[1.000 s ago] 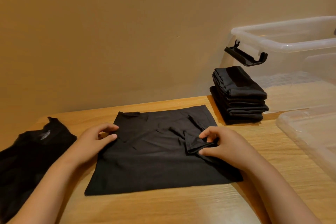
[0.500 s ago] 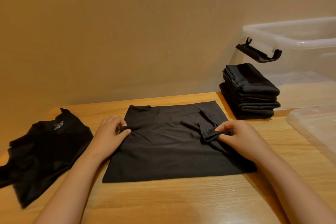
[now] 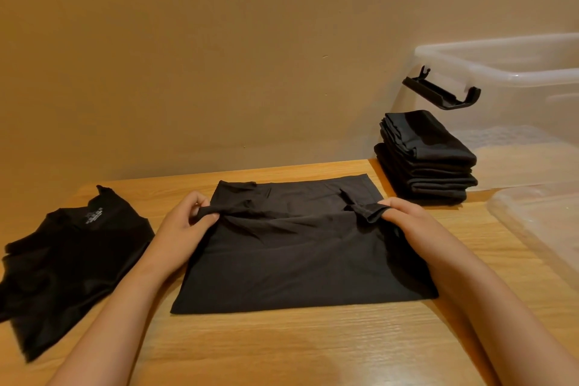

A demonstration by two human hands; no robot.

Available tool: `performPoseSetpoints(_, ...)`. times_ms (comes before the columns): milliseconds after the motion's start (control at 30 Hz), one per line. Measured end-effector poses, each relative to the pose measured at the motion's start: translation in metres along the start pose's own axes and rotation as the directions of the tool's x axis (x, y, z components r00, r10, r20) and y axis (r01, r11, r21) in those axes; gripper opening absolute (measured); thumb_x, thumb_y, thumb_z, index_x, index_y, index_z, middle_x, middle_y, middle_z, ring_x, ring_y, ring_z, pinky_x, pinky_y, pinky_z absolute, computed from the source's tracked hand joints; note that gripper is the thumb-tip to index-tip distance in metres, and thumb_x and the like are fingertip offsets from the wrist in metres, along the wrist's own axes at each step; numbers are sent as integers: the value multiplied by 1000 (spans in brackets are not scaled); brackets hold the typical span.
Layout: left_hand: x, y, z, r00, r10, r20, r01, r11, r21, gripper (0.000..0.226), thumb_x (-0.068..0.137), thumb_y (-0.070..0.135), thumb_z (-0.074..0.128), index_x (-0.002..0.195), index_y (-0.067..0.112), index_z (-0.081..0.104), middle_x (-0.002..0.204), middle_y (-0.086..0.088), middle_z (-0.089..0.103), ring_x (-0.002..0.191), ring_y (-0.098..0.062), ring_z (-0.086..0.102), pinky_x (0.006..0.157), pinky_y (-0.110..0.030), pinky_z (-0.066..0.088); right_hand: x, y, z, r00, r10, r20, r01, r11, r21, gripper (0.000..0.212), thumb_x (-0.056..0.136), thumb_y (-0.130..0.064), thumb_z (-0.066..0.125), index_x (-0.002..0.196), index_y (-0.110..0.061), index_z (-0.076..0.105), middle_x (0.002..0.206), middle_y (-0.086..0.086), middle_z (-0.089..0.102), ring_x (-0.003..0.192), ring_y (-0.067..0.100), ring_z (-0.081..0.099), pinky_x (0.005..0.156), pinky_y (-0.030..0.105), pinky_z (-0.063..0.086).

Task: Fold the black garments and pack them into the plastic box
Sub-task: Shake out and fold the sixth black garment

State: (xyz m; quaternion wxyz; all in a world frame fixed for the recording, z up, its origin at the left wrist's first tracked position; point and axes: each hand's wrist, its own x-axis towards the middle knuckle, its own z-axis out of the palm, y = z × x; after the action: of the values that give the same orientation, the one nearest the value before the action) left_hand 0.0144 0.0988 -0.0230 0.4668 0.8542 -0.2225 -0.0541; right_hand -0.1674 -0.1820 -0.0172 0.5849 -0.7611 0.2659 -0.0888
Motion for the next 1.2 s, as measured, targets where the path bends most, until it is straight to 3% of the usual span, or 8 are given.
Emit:
performPoseSetpoints(200, 0, -2, 0, 999, -43, -2, 43, 998, -43, 15, 96, 22, 55, 86, 16, 46, 93, -14, 62, 90, -25, 62, 69, -32, 50, 0, 2, -4, 982, 190, -23, -180, 956, 234, 27, 100, -39, 43, 104, -22, 63, 104, 4, 66, 98, 22, 62, 88, 37, 48)
performPoseSetpoints(300, -1, 0, 2, 998, -56, 1, 56, 997, -59, 13, 97, 21, 55, 89, 13, 48, 92, -12, 65, 90, -24, 63, 68, -32, 50, 2, 4, -7, 963, 265, 52, -266, 899, 349, 24, 98, -22, 46, 113, -15, 63, 103, 10, 63, 96, 28, 61, 82, 38, 48)
performPoseSetpoints(400, -1, 2, 3, 999, -53, -6, 53, 998, -25, 11, 96, 20, 55, 92, 11, 50, 90, -13, 65, 88, -24, 63, 74, -39, 52, 6, 7, -8, 949, 263, 173, -304, 910, 281, 44, 81, -12, 58, 125, -15, 58, 118, 11, 57, 106, 30, 57, 88, 39, 50)
performPoseSetpoints(533, -2, 4, 3, 998, -56, -7, 55, 998, -18, 11, 96, 19, 55, 93, 10, 50, 89, -12, 67, 88, -24, 64, 77, -40, 52, 9, 6, -5, 977, 195, 91, -204, 973, 104, 41, 84, -15, 70, 123, -23, 61, 120, 3, 50, 103, 20, 54, 78, 31, 48)
performPoseSetpoints(667, -2, 5, 3, 998, -61, -7, 61, 998, -19, 9, 96, 19, 56, 93, 12, 51, 90, -8, 69, 89, -21, 64, 78, -40, 54, 14, 10, -2, 997, 33, -65, -34, 999, -20, 26, 91, -25, 64, 117, -24, 62, 118, -4, 48, 95, 8, 48, 67, 20, 39)
performPoseSetpoints(833, -2, 6, 3, 997, -72, -8, 71, 996, -57, 11, 97, 21, 54, 95, 11, 50, 89, -6, 70, 90, -20, 65, 77, -39, 53, 19, 12, 0, 992, -12, -126, 11, 1000, -5, 25, 93, -28, 61, 117, -25, 62, 136, 1, 50, 120, 19, 48, 92, 32, 42)
performPoseSetpoints(1067, -2, 9, 6, 995, -99, 25, 101, 981, -168, 10, 97, 21, 53, 99, 11, 50, 94, -6, 69, 86, -20, 67, 62, -25, 50, 19, 13, 3, 999, -32, -14, 31, 999, -30, 47, 77, -29, 78, 118, -40, 56, 137, -2, 43, 119, 21, 48, 97, 42, 48)
performPoseSetpoints(1200, -2, 10, 6, 989, -116, 97, 139, 951, -276, 12, 98, 17, 50, 97, 6, 54, 96, -7, 63, 88, -20, 62, 66, -25, 46, 18, 12, 4, 996, -93, -9, 93, 995, -33, 47, 79, -18, 77, 117, -39, 58, 140, -5, 42, 131, 19, 39, 104, 41, 42)
